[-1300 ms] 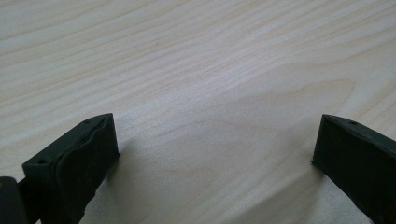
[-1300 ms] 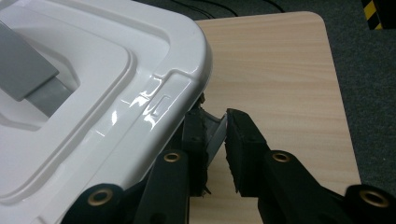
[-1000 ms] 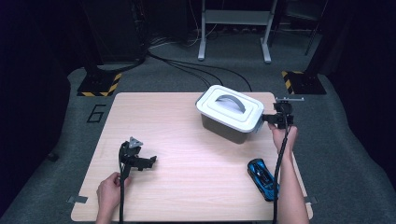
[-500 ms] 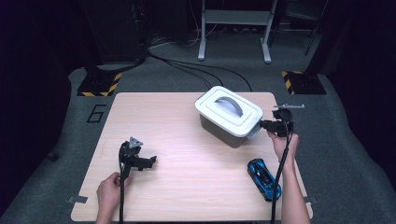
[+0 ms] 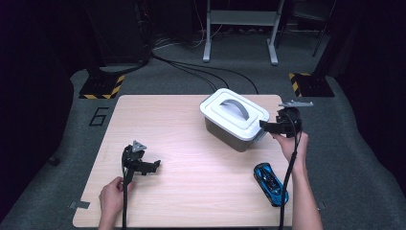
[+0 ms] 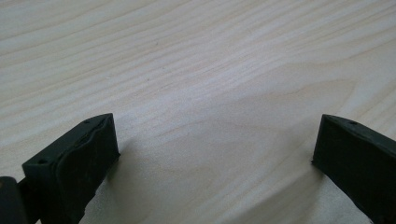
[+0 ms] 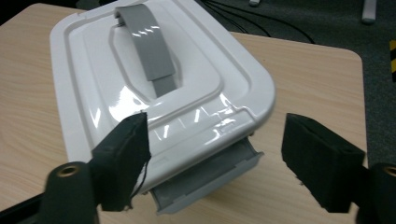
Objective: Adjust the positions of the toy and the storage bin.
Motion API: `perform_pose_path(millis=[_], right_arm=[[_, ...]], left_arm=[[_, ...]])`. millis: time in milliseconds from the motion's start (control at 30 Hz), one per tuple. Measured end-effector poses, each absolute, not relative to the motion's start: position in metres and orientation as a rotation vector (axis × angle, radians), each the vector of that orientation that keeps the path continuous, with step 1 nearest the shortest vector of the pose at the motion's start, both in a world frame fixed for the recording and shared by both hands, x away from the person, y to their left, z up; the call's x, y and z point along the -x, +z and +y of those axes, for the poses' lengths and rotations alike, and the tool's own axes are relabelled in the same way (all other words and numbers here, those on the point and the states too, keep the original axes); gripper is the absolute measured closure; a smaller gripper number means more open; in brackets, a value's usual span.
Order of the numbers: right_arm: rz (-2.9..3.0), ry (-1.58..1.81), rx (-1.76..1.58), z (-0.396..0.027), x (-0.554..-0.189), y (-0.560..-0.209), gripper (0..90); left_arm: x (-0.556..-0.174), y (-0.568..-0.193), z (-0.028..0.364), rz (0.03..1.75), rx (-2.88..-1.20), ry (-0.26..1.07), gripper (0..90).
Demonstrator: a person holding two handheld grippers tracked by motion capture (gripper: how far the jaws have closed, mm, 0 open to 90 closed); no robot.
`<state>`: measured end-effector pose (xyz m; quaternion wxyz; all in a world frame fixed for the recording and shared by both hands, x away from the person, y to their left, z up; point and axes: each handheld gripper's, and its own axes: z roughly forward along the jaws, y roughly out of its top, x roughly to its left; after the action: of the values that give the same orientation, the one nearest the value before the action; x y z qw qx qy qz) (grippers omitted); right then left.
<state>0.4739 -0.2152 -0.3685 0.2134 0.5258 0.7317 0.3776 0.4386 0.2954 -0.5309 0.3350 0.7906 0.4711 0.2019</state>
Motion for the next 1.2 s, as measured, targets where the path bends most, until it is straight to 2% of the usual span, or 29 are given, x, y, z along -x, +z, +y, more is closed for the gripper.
perform_pose_path(millis=[100, 233, 267, 433, 467, 533, 633, 667, 733, 1200], right_arm=[[2.106, 1.038, -1.392, -0.199, -0.483, -0.370, 14.8], [2.140, 1.047, -1.351, -0.189, -0.492, -0.372, 15.4], [2.155, 1.046, -1.338, -0.182, -0.498, -0.374, 25.7], [2.191, 1.048, -1.287, -0.170, -0.512, -0.376, 35.0], [2.205, 1.044, -1.258, -0.165, -0.519, -0.377, 40.1], [2.207, 1.043, -1.257, -0.162, -0.522, -0.377, 41.5], [2.205, 1.040, -1.268, -0.158, -0.533, -0.380, 53.9], [2.205, 1.040, -1.268, -0.158, -0.533, -0.380, 53.9], [2.213, 1.021, -1.251, -0.157, -0.537, -0.382, 64.3], [2.224, 0.992, -1.268, -0.143, -0.518, -0.380, 67.3]], left_arm=[[-0.439, -0.531, 0.295, 1.230, -2.063, 0.526, 0.0], [-0.439, -0.531, 0.295, 1.230, -2.063, 0.527, 0.0], [-0.439, -0.531, 0.295, 1.230, -2.063, 0.527, 0.0], [-0.439, -0.531, 0.295, 1.230, -2.063, 0.527, 0.0], [-0.439, -0.531, 0.295, 1.230, -2.062, 0.527, 0.0], [-0.439, -0.531, 0.295, 1.230, -2.063, 0.527, 0.0], [-0.439, -0.531, 0.295, 1.230, -2.063, 0.527, 0.0], [-0.439, -0.531, 0.295, 1.230, -2.063, 0.527, 0.0], [-0.439, -0.531, 0.295, 1.230, -2.063, 0.527, 0.0], [-0.439, -0.531, 0.295, 1.230, -2.063, 0.526, 0.0]])
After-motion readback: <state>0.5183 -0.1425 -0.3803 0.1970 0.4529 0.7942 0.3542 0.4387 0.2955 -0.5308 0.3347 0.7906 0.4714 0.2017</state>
